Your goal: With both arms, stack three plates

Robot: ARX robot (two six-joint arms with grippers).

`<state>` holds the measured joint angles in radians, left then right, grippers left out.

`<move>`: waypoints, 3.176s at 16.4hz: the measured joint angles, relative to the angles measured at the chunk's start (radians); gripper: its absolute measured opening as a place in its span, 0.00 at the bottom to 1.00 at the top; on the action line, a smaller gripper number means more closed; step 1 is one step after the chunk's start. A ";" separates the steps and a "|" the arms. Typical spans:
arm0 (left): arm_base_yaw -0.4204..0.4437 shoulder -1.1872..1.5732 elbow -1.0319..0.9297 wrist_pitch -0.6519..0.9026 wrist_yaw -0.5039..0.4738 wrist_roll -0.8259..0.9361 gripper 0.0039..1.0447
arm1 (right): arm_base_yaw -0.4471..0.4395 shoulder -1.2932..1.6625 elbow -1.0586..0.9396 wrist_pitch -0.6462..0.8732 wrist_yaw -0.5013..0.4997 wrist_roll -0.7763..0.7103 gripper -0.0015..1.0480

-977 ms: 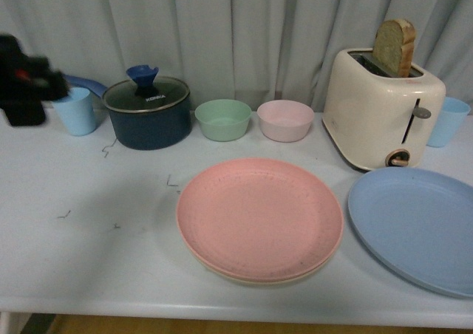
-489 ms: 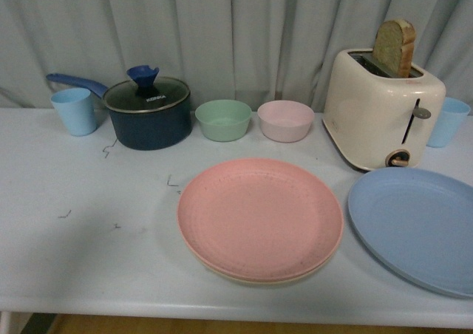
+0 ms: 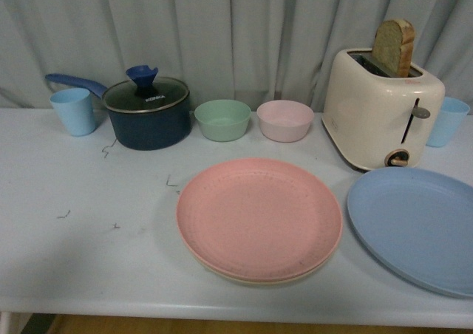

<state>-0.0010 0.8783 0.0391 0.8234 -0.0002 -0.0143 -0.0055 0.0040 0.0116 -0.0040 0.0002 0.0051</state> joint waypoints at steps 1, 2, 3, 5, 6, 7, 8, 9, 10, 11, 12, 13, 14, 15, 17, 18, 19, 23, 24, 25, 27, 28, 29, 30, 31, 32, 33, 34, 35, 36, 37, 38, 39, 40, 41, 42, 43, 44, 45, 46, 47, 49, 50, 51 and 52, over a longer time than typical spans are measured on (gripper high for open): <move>0.000 -0.054 -0.014 -0.050 0.000 0.000 0.01 | 0.000 0.000 0.000 0.000 0.000 0.000 0.94; 0.000 -0.104 -0.019 -0.085 0.000 0.000 0.01 | 0.000 0.000 0.000 0.000 0.000 0.000 0.94; 0.000 -0.145 -0.022 -0.117 0.000 0.000 0.01 | 0.000 0.000 0.000 0.000 0.000 0.000 0.94; 0.000 -0.217 -0.027 -0.187 0.000 0.000 0.01 | 0.000 0.000 0.000 0.000 0.000 0.000 0.94; 0.000 -0.251 -0.027 -0.215 0.000 0.000 0.01 | 0.000 0.000 0.000 0.000 0.000 0.000 0.94; 0.000 -0.301 -0.027 -0.257 0.000 0.000 0.01 | 0.000 0.000 0.000 0.000 0.000 0.000 0.94; 0.000 -0.339 -0.028 -0.294 0.000 0.000 0.01 | 0.000 0.000 0.000 0.000 0.000 0.000 0.94; 0.000 -0.364 -0.028 -0.315 0.000 0.000 0.01 | 0.000 0.000 0.000 0.000 0.000 0.000 0.94; 0.000 -0.405 -0.028 -0.355 0.000 0.000 0.01 | 0.000 0.000 0.000 0.000 0.000 0.000 0.94; 0.000 -0.438 -0.028 -0.385 0.000 0.000 0.01 | 0.000 0.000 0.000 0.000 0.000 0.000 0.94; 0.000 -0.463 -0.028 -0.411 0.000 0.000 0.01 | 0.000 0.000 0.000 0.000 0.000 0.000 0.94; 0.000 -0.487 -0.028 -0.434 0.000 0.000 0.01 | 0.000 0.000 0.000 0.000 0.000 0.000 0.94; 0.000 -0.506 -0.028 -0.454 0.000 0.000 0.01 | 0.000 0.000 0.000 0.000 0.000 0.000 0.94; 0.000 -0.511 -0.028 -0.458 0.000 0.000 0.01 | 0.000 0.000 0.000 0.000 0.000 0.000 0.94; 0.000 -0.558 -0.028 -0.502 0.000 0.000 0.01 | 0.000 0.000 0.000 0.000 0.000 0.000 0.94; 0.000 -0.579 -0.028 -0.524 0.000 0.000 0.01 | 0.000 0.000 0.000 0.000 0.000 0.000 0.94; 0.000 -0.605 -0.028 -0.550 0.000 0.000 0.01 | 0.000 0.000 0.000 0.000 0.000 0.000 0.94; 0.000 -0.684 -0.028 -0.629 0.000 0.000 0.01 | 0.000 0.000 0.000 0.000 0.000 0.000 0.94; 0.000 -0.702 -0.028 -0.646 0.000 0.000 0.01 | 0.000 0.000 0.000 0.000 0.000 0.000 0.94; 0.000 -0.732 -0.027 -0.691 -0.001 0.000 0.01 | 0.000 0.000 0.000 0.000 0.000 0.000 0.94; 0.000 -0.871 -0.024 -0.808 0.002 0.000 0.01 | 0.000 0.000 0.000 0.000 0.000 0.000 0.94; 0.000 -0.871 -0.027 -0.834 0.001 0.000 0.01 | 0.000 0.000 0.000 0.001 0.000 0.000 0.94; 0.000 -0.871 -0.027 -0.832 0.000 0.000 0.01 | 0.000 0.000 0.000 -0.001 0.000 0.000 0.94; 0.000 -0.871 -0.027 -0.825 0.000 0.000 0.10 | 0.000 0.000 0.000 0.000 0.000 0.000 0.94; 0.000 -0.871 -0.027 -0.827 0.000 0.000 0.21 | 0.000 0.004 0.004 -0.023 0.000 0.001 0.94; 0.000 -0.871 -0.027 -0.827 -0.001 0.000 0.33 | -0.020 0.146 0.090 -0.214 -0.027 0.010 0.94; 0.000 -0.871 -0.027 -0.827 0.000 0.000 0.45 | -0.063 0.354 0.166 -0.222 -0.035 0.007 0.94; 0.000 -0.871 -0.027 -0.827 0.000 0.000 0.57 | -0.103 0.489 0.215 -0.156 -0.051 0.005 0.94; 0.000 -0.871 -0.027 -0.827 0.000 0.000 0.68 | -0.137 0.646 0.287 -0.080 -0.057 -0.010 0.94; 0.000 -0.871 -0.027 -0.827 0.000 0.000 0.80 | -0.166 0.802 0.355 -0.016 -0.062 -0.031 0.94; 0.000 -0.871 -0.027 -0.827 0.000 0.000 0.90 | -0.184 0.936 0.406 0.023 -0.062 -0.049 0.94; 0.000 -0.871 -0.028 -0.827 0.000 0.001 0.95 | -0.207 1.084 0.461 0.062 -0.067 -0.063 0.94; 0.000 -0.871 -0.027 -0.827 0.000 0.001 0.93 | -0.226 1.216 0.527 0.081 -0.074 -0.066 0.94; 0.000 -0.871 -0.027 -0.827 0.000 0.001 0.94 | -0.237 1.334 0.596 0.106 -0.079 -0.066 0.94; 0.000 -0.871 -0.027 -0.827 0.000 0.001 0.94 | -0.243 1.366 0.615 0.113 -0.079 -0.066 0.94; 0.000 -0.871 -0.027 -0.827 0.000 0.001 0.94 | -0.245 1.383 0.625 0.118 -0.079 -0.066 0.94; 0.000 -0.871 -0.027 -0.827 0.000 0.001 0.94 | -0.244 1.414 0.644 0.127 -0.077 -0.066 0.94; 0.000 -0.871 -0.027 -0.827 0.000 0.001 0.94 | -0.245 1.459 0.671 0.135 -0.076 -0.066 0.94; 0.000 -0.871 -0.027 -0.827 0.000 0.001 0.94 | -0.246 1.502 0.696 0.139 -0.075 -0.066 0.94; 0.000 -0.871 -0.027 -0.827 0.000 0.001 0.94 | -0.251 1.556 0.722 0.154 -0.076 -0.066 0.94; 0.000 -0.871 -0.027 -0.827 0.000 0.001 0.94 | -0.251 1.640 0.765 0.155 -0.084 -0.066 0.94; 0.000 -0.871 -0.028 -0.827 0.000 0.001 0.94 | -0.253 1.777 0.835 0.163 -0.092 -0.058 0.94; 0.000 -0.871 -0.027 -0.827 0.000 0.001 0.94 | -0.253 1.838 0.864 0.167 -0.092 -0.054 0.94; 0.000 -0.871 -0.027 -0.827 0.000 0.001 0.94 | -0.253 1.896 0.892 0.170 -0.091 -0.048 0.94; 0.000 -0.871 -0.027 -0.827 0.000 0.001 0.94 | -0.251 1.940 0.910 0.182 -0.085 -0.043 0.94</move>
<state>-0.0010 0.0074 0.0116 -0.0036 0.0002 -0.0135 -0.2562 1.9438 0.9215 0.1776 -0.0853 -0.0376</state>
